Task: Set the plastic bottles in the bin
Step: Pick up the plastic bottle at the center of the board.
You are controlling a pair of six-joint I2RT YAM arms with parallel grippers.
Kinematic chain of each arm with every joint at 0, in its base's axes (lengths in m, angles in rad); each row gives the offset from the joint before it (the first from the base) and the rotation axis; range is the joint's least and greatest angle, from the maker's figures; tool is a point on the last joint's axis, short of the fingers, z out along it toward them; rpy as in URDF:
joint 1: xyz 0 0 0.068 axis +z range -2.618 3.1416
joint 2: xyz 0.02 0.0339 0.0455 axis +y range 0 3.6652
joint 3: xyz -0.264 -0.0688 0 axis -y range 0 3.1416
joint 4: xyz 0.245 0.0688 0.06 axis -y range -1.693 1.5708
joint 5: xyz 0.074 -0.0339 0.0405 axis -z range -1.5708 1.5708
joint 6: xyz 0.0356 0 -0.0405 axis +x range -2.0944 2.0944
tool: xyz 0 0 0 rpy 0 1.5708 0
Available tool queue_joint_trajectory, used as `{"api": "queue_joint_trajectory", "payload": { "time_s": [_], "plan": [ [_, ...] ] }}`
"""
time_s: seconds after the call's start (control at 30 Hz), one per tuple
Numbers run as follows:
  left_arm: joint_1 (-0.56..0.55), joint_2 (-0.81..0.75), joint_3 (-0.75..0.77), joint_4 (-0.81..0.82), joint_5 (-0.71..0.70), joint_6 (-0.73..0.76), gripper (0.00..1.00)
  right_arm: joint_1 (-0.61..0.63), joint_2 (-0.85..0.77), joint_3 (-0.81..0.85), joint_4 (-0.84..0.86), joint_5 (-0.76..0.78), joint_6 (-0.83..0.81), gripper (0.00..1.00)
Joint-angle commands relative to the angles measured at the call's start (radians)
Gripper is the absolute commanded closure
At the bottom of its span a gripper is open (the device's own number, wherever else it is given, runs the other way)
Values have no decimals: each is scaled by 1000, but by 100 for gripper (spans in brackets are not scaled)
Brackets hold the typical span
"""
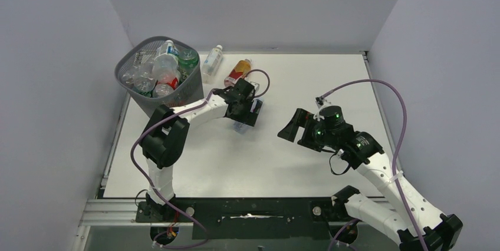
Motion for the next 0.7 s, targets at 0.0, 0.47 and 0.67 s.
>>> {"api": "queue_joint_trajectory", "payload": {
  "time_s": [0.0,0.47,0.67],
  "plan": [
    [7,14,60,46,5,14,24,-19,-22,1,42,-29,-24,2],
    [7,-71,109,-39,54,1,57,-61,-13,-21,74,-81,-34,2],
    [8,-154,265,-140,55,0,56,-66,-4,-26,83,-92,-33,2]
  ]
}}
